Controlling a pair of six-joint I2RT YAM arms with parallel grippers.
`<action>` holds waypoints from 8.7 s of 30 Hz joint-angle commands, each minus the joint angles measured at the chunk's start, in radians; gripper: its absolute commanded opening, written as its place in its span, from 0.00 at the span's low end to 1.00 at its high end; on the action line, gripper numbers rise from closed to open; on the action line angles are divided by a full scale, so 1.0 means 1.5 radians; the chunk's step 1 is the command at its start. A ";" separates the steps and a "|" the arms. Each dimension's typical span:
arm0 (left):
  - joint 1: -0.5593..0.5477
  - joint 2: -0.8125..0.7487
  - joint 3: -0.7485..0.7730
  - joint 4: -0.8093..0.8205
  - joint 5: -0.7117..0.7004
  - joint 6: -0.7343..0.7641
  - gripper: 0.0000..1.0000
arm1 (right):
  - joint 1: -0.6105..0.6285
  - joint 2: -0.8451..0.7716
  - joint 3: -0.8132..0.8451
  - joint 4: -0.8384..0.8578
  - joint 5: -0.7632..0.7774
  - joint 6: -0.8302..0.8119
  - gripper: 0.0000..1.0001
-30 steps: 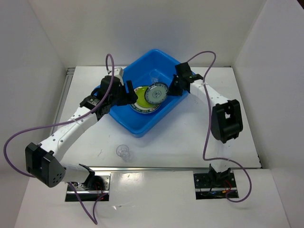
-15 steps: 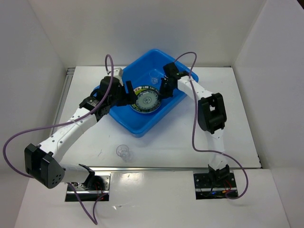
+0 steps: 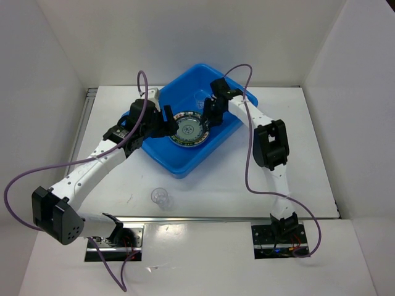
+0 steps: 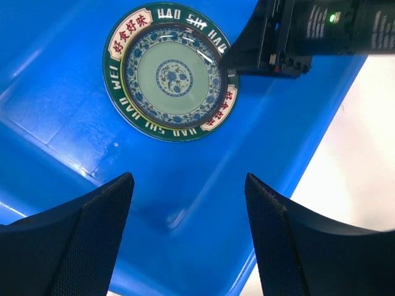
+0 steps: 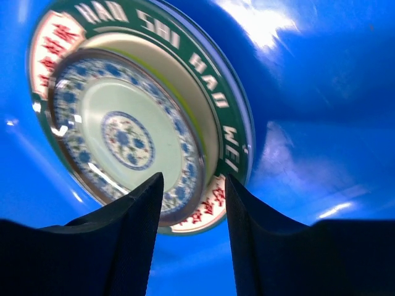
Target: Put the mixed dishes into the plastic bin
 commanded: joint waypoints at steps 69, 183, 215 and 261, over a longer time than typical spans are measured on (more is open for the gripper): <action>-0.113 -0.145 -0.272 -0.383 0.018 -0.319 0.43 | 0.010 -0.612 -0.318 0.021 0.198 -0.110 0.63; 0.018 0.787 1.043 -0.113 -0.087 0.061 0.81 | -0.030 -0.845 -0.615 0.005 0.187 0.009 0.66; 0.018 0.693 0.810 -0.061 -0.076 0.103 0.00 | -0.036 -0.512 -0.378 0.196 0.002 -0.028 0.01; 0.056 0.756 1.034 -0.009 0.111 0.038 0.26 | -0.036 -0.700 -0.565 0.113 0.078 -0.059 0.05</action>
